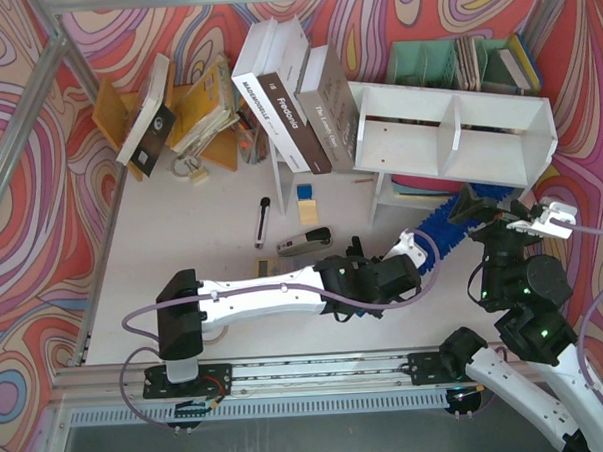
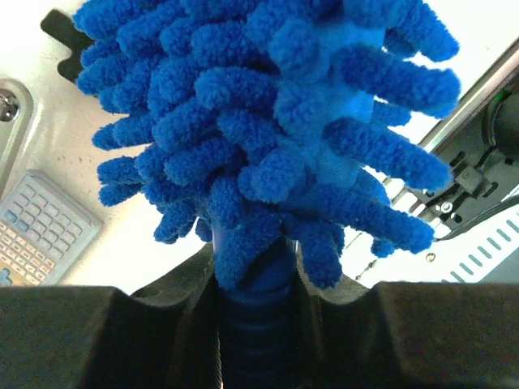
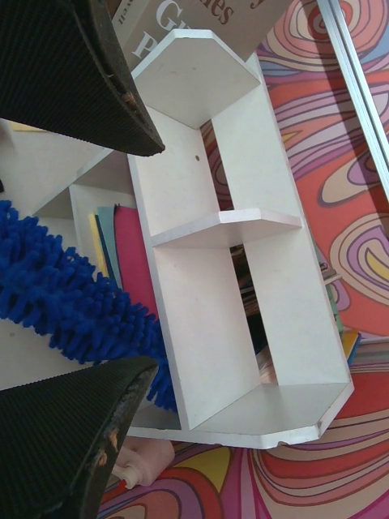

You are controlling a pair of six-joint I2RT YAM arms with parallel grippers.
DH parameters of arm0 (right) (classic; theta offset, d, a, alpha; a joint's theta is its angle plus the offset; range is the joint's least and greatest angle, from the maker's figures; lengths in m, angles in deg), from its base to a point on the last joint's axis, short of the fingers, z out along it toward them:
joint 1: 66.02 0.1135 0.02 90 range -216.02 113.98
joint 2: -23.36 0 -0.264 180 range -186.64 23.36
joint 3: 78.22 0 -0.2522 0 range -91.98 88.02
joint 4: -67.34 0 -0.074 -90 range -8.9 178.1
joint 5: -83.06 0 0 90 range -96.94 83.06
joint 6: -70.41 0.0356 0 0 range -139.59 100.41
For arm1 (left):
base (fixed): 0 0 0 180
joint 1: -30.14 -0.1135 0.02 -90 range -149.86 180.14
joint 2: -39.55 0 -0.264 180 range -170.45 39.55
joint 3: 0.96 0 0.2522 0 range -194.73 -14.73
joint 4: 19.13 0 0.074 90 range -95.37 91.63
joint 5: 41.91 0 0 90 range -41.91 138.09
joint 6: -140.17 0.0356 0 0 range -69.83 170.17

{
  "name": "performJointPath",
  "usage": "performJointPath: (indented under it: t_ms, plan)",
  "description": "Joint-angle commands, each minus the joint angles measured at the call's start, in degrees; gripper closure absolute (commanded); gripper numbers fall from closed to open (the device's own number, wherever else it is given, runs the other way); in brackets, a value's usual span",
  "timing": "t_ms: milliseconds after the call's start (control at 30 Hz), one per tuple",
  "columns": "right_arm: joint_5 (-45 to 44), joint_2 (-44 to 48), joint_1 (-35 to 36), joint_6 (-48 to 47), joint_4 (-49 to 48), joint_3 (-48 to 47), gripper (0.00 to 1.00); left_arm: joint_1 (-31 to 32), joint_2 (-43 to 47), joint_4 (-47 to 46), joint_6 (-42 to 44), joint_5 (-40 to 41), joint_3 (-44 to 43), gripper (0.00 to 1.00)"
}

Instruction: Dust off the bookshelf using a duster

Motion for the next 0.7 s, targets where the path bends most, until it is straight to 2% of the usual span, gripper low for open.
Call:
performJointPath:
  t_ms: [0,233,667]
  plan:
    - [-0.86,0.79,-0.23,-1.02,-1.83,0.26,0.01,0.57,1.25,-1.44,1.94,0.47,-0.25,1.00]
    - [-0.69,0.91,-0.23,-1.04,-1.96,0.36,0.01,-0.22,6.60,-2.61,1.32,2.71,7.62,1.00]
    - [-1.04,1.26,-0.24,-1.08,-1.95,0.45,0.01,1.11,-0.11,4.27,4.16,0.87,4.31,1.00]
